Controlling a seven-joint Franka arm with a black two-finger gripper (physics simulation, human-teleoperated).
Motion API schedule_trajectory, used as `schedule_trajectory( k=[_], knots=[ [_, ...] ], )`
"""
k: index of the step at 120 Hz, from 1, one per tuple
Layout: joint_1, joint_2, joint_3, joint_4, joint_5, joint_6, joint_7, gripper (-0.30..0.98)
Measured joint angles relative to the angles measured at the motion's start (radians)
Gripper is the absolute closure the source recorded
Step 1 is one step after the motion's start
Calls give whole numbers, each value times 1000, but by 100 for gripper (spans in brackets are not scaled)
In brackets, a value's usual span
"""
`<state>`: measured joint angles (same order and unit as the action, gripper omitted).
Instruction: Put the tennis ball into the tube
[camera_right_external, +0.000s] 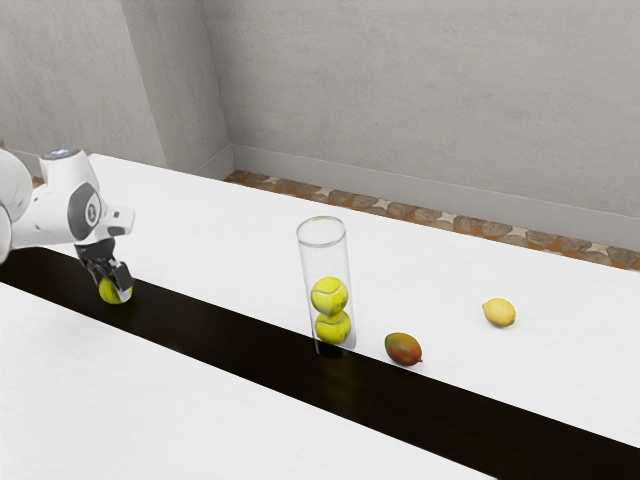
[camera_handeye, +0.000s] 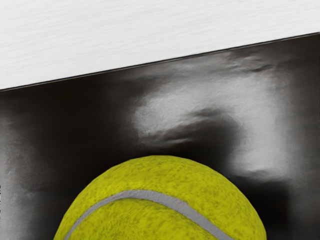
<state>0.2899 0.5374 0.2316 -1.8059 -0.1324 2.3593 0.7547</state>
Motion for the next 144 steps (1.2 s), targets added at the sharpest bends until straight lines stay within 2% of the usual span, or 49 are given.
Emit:
schedule_trajectory(
  k=[10, 34, 58, 98, 144],
  knots=[
    [0, 0, 0, 0, -6, 6, 11, 29],
    [2, -17, -18, -2, -9, 11, 27, 34],
    [1, -108, -64, -7, -7, -28, 37, 39],
    [-46, -324, -124, -16, -5, -225, 45, 42],
    [-149, -488, -164, -10, -10, -404, 51, 34]
  ],
)
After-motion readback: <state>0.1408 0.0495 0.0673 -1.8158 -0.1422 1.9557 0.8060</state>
